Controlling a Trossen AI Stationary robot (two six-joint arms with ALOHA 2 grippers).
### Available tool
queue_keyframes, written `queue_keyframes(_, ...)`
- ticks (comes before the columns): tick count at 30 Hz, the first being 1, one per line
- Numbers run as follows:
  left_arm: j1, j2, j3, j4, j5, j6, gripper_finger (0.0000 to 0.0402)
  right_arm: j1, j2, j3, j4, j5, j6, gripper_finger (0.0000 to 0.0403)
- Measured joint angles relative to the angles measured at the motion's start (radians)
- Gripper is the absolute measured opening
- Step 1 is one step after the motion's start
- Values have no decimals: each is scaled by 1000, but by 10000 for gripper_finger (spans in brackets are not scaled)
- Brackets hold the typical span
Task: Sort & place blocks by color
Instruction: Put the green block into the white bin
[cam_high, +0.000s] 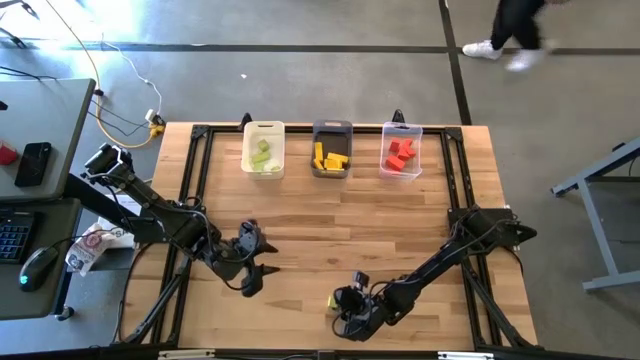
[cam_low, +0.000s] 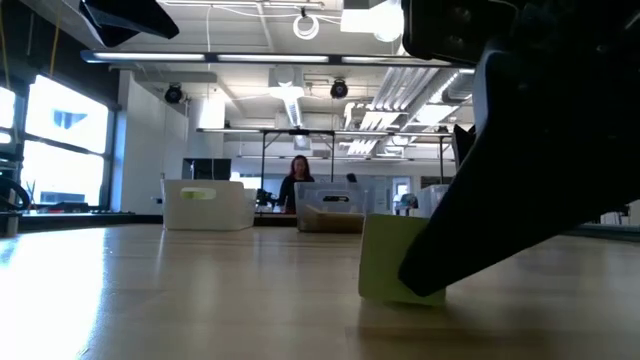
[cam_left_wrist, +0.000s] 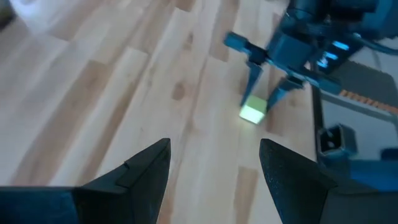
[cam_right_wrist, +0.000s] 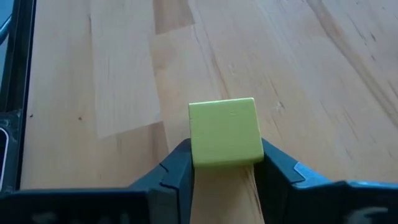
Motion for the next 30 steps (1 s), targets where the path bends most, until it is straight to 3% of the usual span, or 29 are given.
queue_keyframes(8, 0, 0, 0, 0, -25, 121, 234, -17, -34, -2, -13, -20, -32, 106)
queue_keyframes(21, 0, 0, 0, 6, -51, 379, 234, -140, -159, -1, -3, -44, -256, 106)
queue_keyframes(26, 21, 0, 0, 55, -144, 325, 234, -195, -194, -1, 2, -57, -359, 106)
queue_keyframes(30, 74, 0, 0, 90, -138, 207, 234, -240, -222, -1, 5, -53, -443, 106)
